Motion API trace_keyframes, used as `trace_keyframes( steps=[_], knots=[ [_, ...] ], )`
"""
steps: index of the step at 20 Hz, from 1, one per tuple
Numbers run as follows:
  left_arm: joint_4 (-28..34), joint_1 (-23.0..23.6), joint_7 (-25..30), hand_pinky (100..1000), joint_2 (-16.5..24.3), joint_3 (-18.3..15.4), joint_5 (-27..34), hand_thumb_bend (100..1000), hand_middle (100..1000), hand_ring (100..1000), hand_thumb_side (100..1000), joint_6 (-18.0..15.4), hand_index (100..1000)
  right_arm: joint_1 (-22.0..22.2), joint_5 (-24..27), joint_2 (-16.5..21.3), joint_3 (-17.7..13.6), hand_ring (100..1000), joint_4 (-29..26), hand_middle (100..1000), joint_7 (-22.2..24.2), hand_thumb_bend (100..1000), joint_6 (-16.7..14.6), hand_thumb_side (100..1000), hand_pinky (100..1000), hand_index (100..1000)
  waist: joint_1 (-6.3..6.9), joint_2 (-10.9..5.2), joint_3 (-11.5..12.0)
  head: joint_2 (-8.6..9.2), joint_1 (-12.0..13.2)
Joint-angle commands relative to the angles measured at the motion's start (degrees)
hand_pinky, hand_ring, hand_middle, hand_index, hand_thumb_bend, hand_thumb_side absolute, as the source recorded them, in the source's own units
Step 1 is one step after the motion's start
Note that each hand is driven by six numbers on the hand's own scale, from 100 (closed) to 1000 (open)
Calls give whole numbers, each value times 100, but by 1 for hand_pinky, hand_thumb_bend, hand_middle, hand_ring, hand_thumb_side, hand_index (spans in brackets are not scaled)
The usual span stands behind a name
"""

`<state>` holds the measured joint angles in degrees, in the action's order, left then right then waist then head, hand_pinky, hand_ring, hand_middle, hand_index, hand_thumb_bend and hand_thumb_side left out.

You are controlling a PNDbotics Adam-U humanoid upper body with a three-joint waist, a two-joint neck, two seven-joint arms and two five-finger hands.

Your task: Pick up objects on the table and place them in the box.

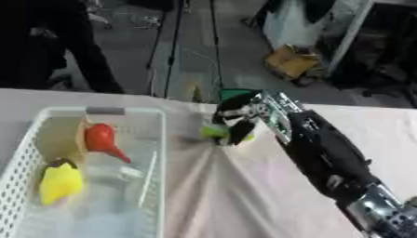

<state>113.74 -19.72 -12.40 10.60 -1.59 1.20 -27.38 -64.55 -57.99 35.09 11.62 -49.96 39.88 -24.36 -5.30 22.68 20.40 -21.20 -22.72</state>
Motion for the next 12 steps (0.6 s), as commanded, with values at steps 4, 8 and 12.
trace_keyframes(
  steps=[4,8,12],
  knots=[
    [85,-24,1,994,78,-6,17,100,1000,910,1000,30,925,-140,-46,166,-5,863,-69,542,595,118,-676,591,935,708,27,-199,-32,-47,27],
    [85,-16,0,994,87,-8,23,100,1000,910,1000,40,926,-161,-45,163,16,854,-101,531,562,100,-706,622,932,695,18,-237,-70,-68,44],
    [85,1,-7,994,106,-15,29,100,1000,910,1000,54,926,-182,-24,165,56,845,-161,513,507,100,-717,659,930,674,-4,-290,-114,-111,80]
  ],
)
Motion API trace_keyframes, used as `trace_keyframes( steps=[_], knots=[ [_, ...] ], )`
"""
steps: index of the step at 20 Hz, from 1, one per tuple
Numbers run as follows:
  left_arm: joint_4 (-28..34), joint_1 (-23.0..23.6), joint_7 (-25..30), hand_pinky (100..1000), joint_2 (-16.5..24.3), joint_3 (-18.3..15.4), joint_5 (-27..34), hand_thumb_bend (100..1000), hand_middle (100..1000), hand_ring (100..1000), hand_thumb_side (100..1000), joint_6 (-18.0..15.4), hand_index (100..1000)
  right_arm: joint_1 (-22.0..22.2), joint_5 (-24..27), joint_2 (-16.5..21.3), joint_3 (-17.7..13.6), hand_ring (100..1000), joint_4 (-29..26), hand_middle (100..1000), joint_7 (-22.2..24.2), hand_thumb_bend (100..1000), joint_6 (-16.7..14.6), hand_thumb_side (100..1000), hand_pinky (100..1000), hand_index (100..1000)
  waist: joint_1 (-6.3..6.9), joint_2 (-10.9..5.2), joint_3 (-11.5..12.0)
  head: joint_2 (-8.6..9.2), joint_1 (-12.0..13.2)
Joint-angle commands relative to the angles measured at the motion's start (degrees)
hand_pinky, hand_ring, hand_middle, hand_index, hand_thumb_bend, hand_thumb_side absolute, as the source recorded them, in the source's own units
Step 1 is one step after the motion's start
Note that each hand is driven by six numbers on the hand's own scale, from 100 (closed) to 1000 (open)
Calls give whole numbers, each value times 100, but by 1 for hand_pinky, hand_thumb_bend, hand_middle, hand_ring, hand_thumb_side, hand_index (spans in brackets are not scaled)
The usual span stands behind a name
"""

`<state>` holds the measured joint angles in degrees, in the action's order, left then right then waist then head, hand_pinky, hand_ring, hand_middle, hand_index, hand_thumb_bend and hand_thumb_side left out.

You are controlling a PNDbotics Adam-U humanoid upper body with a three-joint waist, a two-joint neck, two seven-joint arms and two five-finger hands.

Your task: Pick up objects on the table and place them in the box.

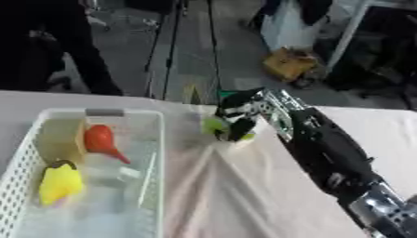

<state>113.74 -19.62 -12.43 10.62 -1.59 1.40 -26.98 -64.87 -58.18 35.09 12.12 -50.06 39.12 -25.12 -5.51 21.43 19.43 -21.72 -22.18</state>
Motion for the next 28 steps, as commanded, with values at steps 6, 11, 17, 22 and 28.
trace_keyframes(
  steps=[6,11,17,22,28],
  knots=[
    [85,3,-16,994,125,-20,15,100,1000,910,1000,35,926,-173,58,158,73,786,-257,440,501,100,-620,657,904,576,-22,-238,-51,-105,69],
    [85,4,-26,994,133,-25,27,100,1000,910,1000,52,926,-195,156,137,116,753,-316,408,516,100,-609,656,890,531,-50,-299,-54,-128,76],
    [85,6,-38,993,150,-32,42,100,1000,910,1000,79,926,-235,323,123,202,740,-450,397,604,100,-621,658,883,515,-98,-378,-63,-170,122],
    [85,5,-57,993,167,-37,68,102,1000,910,1000,100,926,-315,530,82,280,731,-594,390,696,100,-637,660,880,506,-144,-477,-73,-226,165],
    [85,-4,-65,992,185,-36,107,104,1000,911,1000,130,926,-389,763,19,376,694,-753,372,840,100,-617,644,839,484,-206,-590,-45,-262,199]
  ],
)
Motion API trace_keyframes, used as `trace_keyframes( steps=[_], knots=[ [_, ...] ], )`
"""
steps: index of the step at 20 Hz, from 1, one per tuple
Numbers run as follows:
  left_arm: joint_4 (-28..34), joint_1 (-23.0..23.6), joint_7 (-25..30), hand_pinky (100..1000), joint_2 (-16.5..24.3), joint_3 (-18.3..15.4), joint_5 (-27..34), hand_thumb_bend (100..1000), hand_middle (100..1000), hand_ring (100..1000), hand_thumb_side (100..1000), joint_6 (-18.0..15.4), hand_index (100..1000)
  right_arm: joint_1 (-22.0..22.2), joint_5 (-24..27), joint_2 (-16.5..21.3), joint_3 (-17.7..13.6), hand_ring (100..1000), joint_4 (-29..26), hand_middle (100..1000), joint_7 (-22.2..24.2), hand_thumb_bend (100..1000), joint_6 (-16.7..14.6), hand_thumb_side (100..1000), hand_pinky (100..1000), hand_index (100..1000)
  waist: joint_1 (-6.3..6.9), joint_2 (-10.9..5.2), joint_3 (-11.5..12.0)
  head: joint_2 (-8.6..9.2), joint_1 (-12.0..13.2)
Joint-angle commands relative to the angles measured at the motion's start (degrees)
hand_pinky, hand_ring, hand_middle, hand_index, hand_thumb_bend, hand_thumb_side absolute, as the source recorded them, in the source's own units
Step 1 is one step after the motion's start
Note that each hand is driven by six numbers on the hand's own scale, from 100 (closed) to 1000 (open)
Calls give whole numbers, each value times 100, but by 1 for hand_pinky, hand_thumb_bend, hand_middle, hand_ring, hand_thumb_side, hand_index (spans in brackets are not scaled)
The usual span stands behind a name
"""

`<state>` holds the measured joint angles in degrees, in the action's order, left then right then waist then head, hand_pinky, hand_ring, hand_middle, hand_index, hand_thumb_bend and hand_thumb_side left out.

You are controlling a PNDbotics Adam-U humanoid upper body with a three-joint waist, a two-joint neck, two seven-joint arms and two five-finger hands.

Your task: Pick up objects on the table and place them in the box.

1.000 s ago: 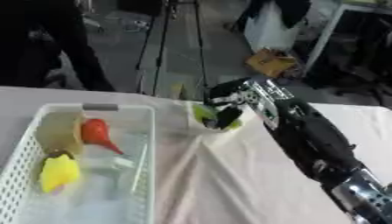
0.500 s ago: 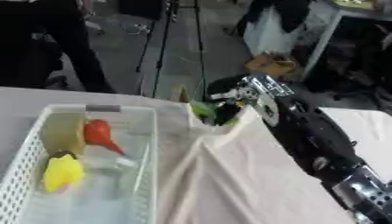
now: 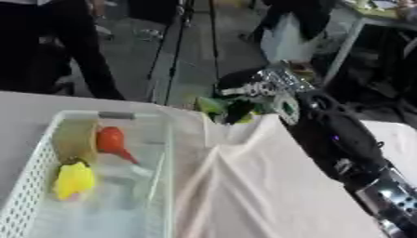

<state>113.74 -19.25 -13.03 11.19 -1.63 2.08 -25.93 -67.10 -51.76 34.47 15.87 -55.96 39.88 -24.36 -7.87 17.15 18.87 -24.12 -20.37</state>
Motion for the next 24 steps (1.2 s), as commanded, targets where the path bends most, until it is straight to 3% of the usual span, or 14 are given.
trace_keyframes(
  steps=[1,6,7,8,24],
  knots=[
    [85,-43,-6,991,130,-34,44,104,1000,911,1000,29,926,-174,155,74,11,691,-179,371,789,100,-686,644,834,483,22,-174,20,-24,20],
    [85,-75,-8,990,144,-34,79,106,1000,911,1000,44,926,-292,392,-8,84,686,-326,367,882,100,-698,648,833,480,-18,-250,64,-52,83],
    [85,-80,-8,990,145,-34,87,106,1000,911,1000,46,926,-318,433,-26,98,685,-353,368,902,100,-699,730,833,479,-24,-261,69,-55,86],
    [85,-85,-9,990,144,-34,95,106,1000,911,1000,50,926,-350,481,-58,111,684,-383,367,919,100,-704,647,832,479,-33,-278,78,-59,85],
    [85,-164,-19,988,121,-36,205,111,1000,912,1000,105,926,-661,1117,-510,180,664,-624,358,1152,100,-605,638,827,473,-142,-475,285,-198,9]
  ],
)
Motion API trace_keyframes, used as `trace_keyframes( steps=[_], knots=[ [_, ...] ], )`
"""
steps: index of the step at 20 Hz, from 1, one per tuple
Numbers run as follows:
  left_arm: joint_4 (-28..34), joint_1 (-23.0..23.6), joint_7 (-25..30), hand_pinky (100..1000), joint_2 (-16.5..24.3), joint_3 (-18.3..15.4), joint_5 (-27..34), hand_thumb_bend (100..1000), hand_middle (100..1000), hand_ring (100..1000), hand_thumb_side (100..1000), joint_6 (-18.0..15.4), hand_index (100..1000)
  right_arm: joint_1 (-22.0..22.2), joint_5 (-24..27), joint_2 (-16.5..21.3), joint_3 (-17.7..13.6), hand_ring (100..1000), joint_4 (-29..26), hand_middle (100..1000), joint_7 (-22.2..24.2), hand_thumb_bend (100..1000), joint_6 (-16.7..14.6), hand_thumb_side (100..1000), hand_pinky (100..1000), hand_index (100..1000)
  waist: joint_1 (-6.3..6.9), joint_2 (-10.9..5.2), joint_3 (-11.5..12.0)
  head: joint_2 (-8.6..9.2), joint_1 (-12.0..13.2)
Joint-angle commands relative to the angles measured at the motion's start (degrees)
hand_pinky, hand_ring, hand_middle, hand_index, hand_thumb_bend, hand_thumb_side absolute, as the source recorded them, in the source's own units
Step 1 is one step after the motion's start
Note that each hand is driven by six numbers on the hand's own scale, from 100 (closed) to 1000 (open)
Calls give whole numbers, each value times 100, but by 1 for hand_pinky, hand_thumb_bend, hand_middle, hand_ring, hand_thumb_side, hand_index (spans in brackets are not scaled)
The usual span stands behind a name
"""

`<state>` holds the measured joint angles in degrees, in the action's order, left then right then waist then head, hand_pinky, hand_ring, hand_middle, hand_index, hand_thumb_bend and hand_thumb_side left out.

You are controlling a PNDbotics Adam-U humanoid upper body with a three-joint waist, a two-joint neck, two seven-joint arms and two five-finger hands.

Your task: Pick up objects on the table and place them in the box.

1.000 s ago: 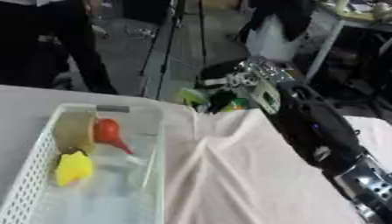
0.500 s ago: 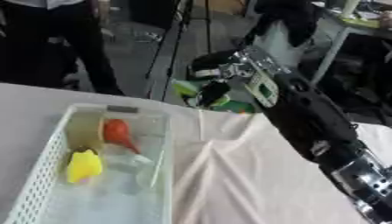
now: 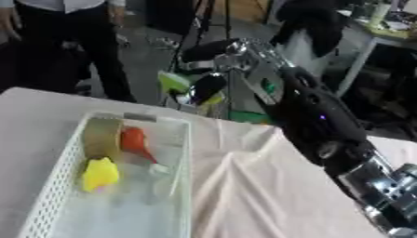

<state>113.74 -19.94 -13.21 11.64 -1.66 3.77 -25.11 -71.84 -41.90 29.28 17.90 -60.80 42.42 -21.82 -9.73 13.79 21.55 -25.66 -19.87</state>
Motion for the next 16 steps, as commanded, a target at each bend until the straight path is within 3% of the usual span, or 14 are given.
trace_keyframes(
  steps=[1,5,10,16],
  knots=[
    [85,-103,-3,988,73,-33,43,111,1000,912,1000,22,926,-202,163,-34,-17,664,-143,358,912,100,-855,638,827,473,41,-144,34,-48,-52],
    [85,-125,-11,988,60,-38,58,111,1000,912,1000,20,926,-223,225,-174,-14,660,-145,357,941,100,-830,636,828,472,29,-150,99,-72,-67],
    [85,-159,-53,987,11,-41,77,112,1000,912,1000,7,926,-127,107,-505,-11,644,-62,352,901,100,-801,621,825,468,40,-127,218,22,-171],
    [85,-171,-71,988,-26,-44,71,111,1000,912,1000,11,925,28,-182,-926,-268,635,-98,346,450,100,-712,621,820,464,53,-104,248,217,-423]
  ],
)
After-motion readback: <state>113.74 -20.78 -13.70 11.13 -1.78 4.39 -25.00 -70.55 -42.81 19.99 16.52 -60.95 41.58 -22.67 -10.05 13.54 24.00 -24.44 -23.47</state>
